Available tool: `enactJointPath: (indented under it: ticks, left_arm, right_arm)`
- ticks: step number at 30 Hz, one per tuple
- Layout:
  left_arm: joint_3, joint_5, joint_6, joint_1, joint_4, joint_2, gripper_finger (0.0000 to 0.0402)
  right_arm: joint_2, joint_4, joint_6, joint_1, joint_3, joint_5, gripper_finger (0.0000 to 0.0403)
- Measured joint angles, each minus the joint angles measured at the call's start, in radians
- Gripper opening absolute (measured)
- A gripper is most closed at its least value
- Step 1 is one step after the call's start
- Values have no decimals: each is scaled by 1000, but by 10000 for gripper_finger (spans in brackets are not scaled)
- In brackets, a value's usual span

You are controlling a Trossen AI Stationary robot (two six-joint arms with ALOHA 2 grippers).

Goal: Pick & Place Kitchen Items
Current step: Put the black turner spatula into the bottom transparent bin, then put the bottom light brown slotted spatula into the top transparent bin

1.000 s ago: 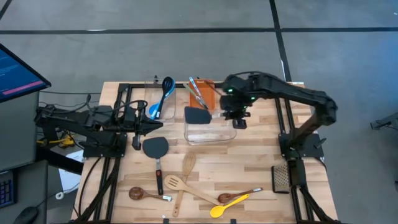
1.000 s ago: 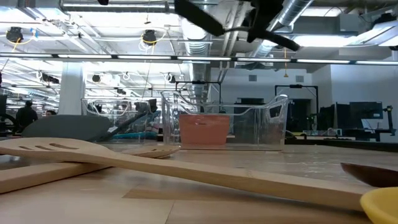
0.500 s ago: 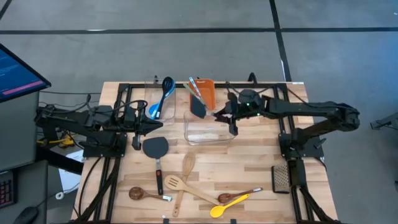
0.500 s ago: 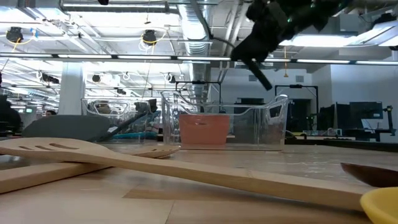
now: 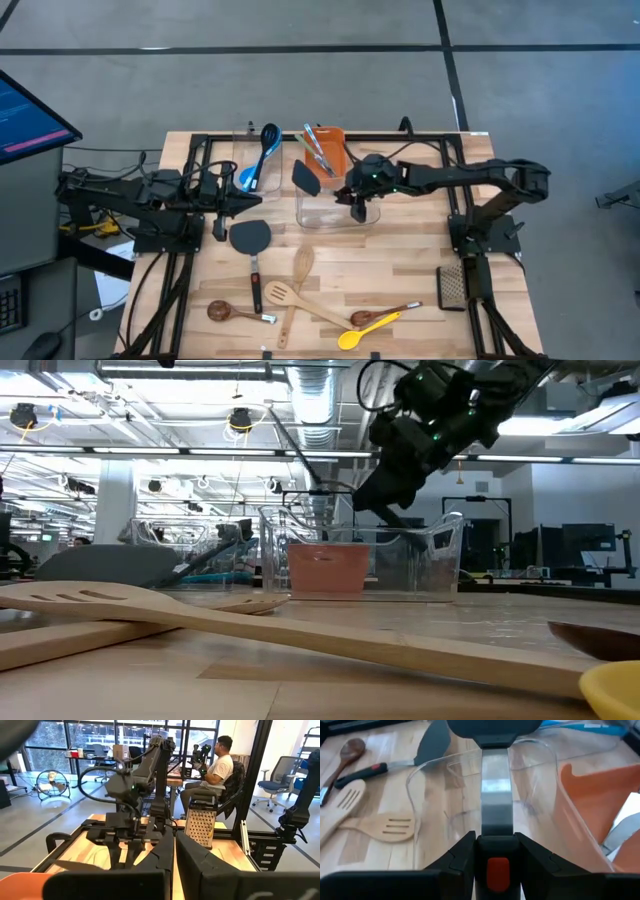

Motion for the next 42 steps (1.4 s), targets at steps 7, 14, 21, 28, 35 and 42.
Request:
enactJointPath:
  ticks: [7,14,21,28,35,42]
  left_arm:
    - [0,0,0,0,0,0,3]
    - [0,0,0,0,0,0,3]
    - [0,1,0,0,0,0,3]
    - [0,5,0,0,0,0,3]
    - [0,4,0,0,-1,0,3]
    - [0,4,-2,0,-2,0,3]
  right_arm:
    - [66,-7,16,0,0,-1,106]
    - [127,-27,39,4,0,-13,110]
    - [151,-32,42,4,0,-59,118]
    - [151,-28,4,2,1,-57,171]
    - [141,-62,-12,1,37,-54,217]
    - [85,-366,-116,-4,252,-51,227]
